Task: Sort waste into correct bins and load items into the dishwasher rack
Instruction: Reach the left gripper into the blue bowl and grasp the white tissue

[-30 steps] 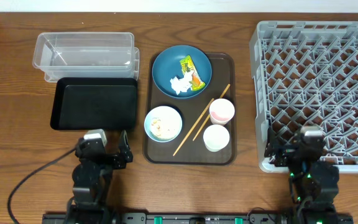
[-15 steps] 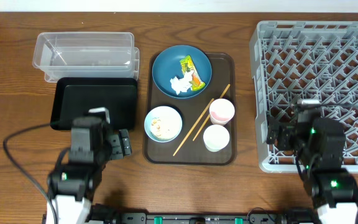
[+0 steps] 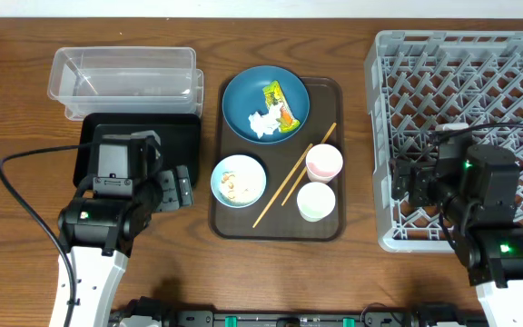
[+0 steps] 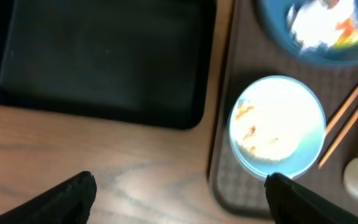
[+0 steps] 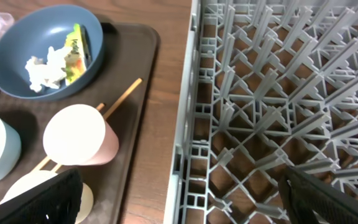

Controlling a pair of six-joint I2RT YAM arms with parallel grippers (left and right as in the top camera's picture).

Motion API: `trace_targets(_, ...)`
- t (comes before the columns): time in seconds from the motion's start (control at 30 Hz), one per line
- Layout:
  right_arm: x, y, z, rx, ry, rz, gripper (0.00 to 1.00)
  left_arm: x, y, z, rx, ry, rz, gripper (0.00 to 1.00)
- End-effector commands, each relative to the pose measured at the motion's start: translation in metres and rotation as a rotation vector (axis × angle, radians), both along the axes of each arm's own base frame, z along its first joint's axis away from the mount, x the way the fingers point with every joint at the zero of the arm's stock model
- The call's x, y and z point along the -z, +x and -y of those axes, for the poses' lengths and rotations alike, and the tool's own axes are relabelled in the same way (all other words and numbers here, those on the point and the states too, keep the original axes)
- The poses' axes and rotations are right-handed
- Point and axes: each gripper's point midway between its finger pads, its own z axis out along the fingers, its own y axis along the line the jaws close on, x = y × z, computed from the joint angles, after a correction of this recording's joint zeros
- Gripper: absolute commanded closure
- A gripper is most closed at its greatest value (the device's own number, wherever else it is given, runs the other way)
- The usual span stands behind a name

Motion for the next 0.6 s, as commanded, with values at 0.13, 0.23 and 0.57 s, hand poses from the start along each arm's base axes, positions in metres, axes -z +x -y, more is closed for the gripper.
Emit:
trace_targets(0.13,-0.009,-0.002,-0.005,-0.016,0.025,0.013,0.01,-0.013,0.034,0.020,0.045,-0.104,0.096,0.10)
trace_targets(0.23,-0.009,-0.002,-0.005,-0.014,0.027,0.012,0.01,-0.010,0.053,0.030,0.070,-0.128,0.097,0.10)
trace_targets(0.57,-0.009,-0.002,-0.005,-0.014,0.027,0.013,0.01,-0.020,0.144,0.079,0.189,-0.119,0.147,0.11)
